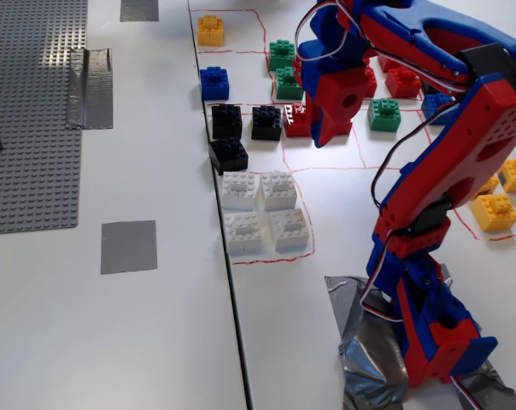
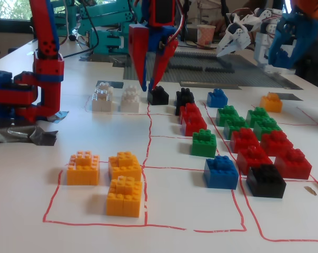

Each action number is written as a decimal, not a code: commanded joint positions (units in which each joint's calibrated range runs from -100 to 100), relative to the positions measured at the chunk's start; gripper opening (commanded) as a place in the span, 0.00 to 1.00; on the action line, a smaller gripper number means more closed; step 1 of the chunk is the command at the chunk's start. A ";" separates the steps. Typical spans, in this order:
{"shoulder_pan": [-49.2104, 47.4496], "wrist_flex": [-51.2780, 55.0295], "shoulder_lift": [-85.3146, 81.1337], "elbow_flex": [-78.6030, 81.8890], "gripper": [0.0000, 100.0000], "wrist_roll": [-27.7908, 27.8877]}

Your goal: Grab the block and put it in the grey marker

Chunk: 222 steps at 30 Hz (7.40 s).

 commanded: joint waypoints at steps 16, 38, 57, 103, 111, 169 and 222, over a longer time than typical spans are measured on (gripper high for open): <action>-10.23 -2.18 -0.76 -5.72 0.23 -7.18; -11.31 -2.10 14.34 -18.53 0.22 -8.89; -15.53 -2.02 20.77 -23.80 0.26 -9.57; -15.53 -1.21 29.85 -31.43 0.12 -10.26; -15.72 -0.64 29.93 -32.79 0.00 -10.50; -33.78 12.74 17.14 -46.68 0.00 -4.20; -37.71 -10.54 21.27 -21.25 0.00 -17.09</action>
